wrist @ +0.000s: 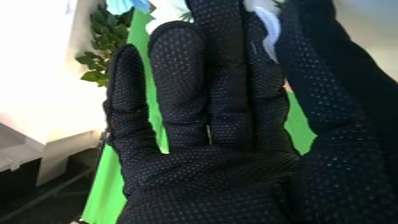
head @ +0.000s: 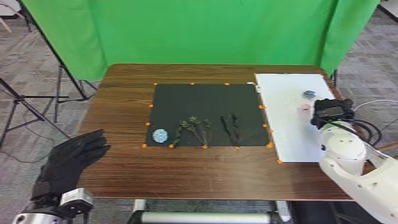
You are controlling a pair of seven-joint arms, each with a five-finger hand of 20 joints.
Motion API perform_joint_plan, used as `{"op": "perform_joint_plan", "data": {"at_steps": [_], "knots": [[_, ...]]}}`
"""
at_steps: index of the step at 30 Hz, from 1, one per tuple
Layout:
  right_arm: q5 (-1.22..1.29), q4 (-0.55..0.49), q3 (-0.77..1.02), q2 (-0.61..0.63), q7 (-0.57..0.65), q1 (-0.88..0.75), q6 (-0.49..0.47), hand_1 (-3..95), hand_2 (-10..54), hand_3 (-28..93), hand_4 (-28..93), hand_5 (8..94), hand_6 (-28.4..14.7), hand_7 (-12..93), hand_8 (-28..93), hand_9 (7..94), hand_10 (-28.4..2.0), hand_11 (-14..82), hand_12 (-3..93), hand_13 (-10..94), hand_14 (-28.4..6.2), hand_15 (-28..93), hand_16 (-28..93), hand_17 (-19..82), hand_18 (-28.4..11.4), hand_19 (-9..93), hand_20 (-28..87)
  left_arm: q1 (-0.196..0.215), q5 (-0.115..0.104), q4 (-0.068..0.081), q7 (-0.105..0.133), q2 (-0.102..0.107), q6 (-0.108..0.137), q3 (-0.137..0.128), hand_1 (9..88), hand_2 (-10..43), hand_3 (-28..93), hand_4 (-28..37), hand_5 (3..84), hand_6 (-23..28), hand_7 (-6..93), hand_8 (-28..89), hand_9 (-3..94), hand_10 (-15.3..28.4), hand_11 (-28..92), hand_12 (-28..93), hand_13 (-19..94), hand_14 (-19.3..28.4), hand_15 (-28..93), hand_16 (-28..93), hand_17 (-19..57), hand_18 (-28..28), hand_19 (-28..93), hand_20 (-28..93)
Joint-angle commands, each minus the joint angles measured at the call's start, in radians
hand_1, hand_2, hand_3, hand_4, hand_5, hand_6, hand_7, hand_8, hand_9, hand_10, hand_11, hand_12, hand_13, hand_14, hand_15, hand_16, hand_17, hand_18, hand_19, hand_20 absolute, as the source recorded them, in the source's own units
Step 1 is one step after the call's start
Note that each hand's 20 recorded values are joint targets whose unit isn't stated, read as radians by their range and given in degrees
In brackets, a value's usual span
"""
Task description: Arrange flowers
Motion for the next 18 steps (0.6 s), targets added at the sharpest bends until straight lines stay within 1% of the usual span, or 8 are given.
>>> {"op": "perform_joint_plan", "data": {"at_steps": [1, 7, 8, 11, 12, 13, 15, 18], "knots": [[-0.048, -0.001, -0.016, 0.034, 0.005, 0.003, 0.091, 52.5, -6.0, 71, -28, 68.8, 3.4, 49, -4, 84.8, -6.6, 20.9, 32.3, 64, -6.5, 69, 30, 22, -20.7, 78, 28, 0.014, 0.000, -0.003, -0.008, -0.011, -0.005, -0.006, 28.0, 4.5, 79, -16.1, 45.2, 13.5, 17.0, -10, 37.8, 21.9, 34, 9, 25, 28.4, 64, -14, -9.2, 23.1, 61, 12], [-0.078, -0.054, -0.045, 0.046, -0.003, 0.058, 0.162, 51.9, -6.9, 74, -28, 70.4, 2.6, 48, -3, 85.8, -7.2, 22.2, 32.5, 65, -6.5, 70, 30, 23, -21.1, 79, 28, 0.031, -0.001, -0.008, -0.003, -0.014, -0.001, -0.016, 28.0, 4.5, 80, -16.0, 45.2, 13.6, 17.1, -10, 37.9, 21.9, 34, 9, 25, 28.4, 63, -14, -9.2, 23.1, 61, 12], [-0.082, -0.069, -0.052, 0.050, -0.006, 0.068, 0.172, 52.0, -6.9, 74, -28, 70.6, 2.5, 47, -3, 85.9, -7.4, 22.4, 32.6, 65, -6.6, 70, 30, 23, -21.2, 80, 28, 0.028, 0.001, -0.008, -0.011, -0.018, -0.004, -0.018, 28.0, 4.5, 79, -16.0, 45.2, 13.6, 17.1, -10, 37.9, 21.9, 34, 9, 25, 28.4, 63, -14, -9.2, 23.1, 61, 12], [-0.079, -0.112, -0.084, 0.048, -0.025, 0.117, 0.198, 52.1, -7.0, 74, -28, 71.2, 2.2, 46, -2, 85.9, -7.6, 22.9, 32.6, 65, -7.0, 70, 30, 23, -21.5, 80, 28, 0.032, 0.003, -0.010, -0.012, -0.022, -0.004, -0.025, 28.0, 4.5, 79, -16.1, 45.2, 13.6, 17.1, -10, 37.9, 21.9, 34, 9, 25, 28.4, 63, -14, -9.1, 23.0, 61, 12], [-0.079, -0.127, -0.093, 0.043, -0.037, 0.131, 0.200, 52.2, -7.1, 74, -28, 71.3, 2.2, 46, -2, 86.0, -7.7, 22.9, 32.5, 65, -7.1, 70, 30, 23, -21.6, 80, 28, 0.033, 0.002, -0.011, -0.013, -0.022, -0.002, -0.025, 28.0, 4.5, 80, -16.1, 45.2, 13.6, 17.1, -10, 37.9, 21.9, 34, 9, 25, 28.4, 63, -14, -9.2, 23.1, 61, 12], [-0.077, -0.139, -0.118, 0.041, -0.043, 0.156, 0.216, 52.2, -7.1, 74, -28, 71.3, 2.2, 46, -1, 86.1, -7.7, 23.0, 32.5, 65, -7.1, 70, 30, 23, -21.7, 80, 28, 0.043, -0.003, -0.013, -0.001, -0.017, 0.004, -0.026, 28.0, 4.5, 79, -16.1, 45.2, 13.6, 17.1, -10, 37.9, 21.9, 34, 9, 25, 28.4, 63, -14, -9.2, 23.0, 61, 12], [-0.079, -0.162, -0.156, 0.031, -0.064, 0.197, 0.235, 52.2, -7.2, 74, -28, 71.5, 2.1, 46, -1, 86.1, -7.8, 23.1, 32.5, 65, -7.2, 70, 30, 23, -21.7, 80, 28, 0.040, -0.001, -0.013, -0.009, -0.020, 0.002, -0.029, 28.0, 4.5, 79, -16.1, 45.2, 13.6, 17.1, -10, 38.0, 21.9, 34, 9, 25, 28.4, 64, -14, -9.2, 23.0, 61, 12], [-0.060, -0.194, -0.202, -0.008, -0.084, 0.253, 0.238, 52.1, -7.3, 75, -28, 72.0, 1.9, 45, -1, 86.2, -7.8, 23.2, 32.5, 66, -7.5, 71, 30, 23, -21.8, 80, 28, 0.047, -0.005, -0.014, -0.006, -0.020, 0.006, -0.034, 28.0, 4.5, 80, -16.0, 45.2, 13.6, 17.0, -10, 37.9, 21.9, 34, 9, 25, 28.4, 63, -14, -9.2, 23.1, 61, 12]]}}
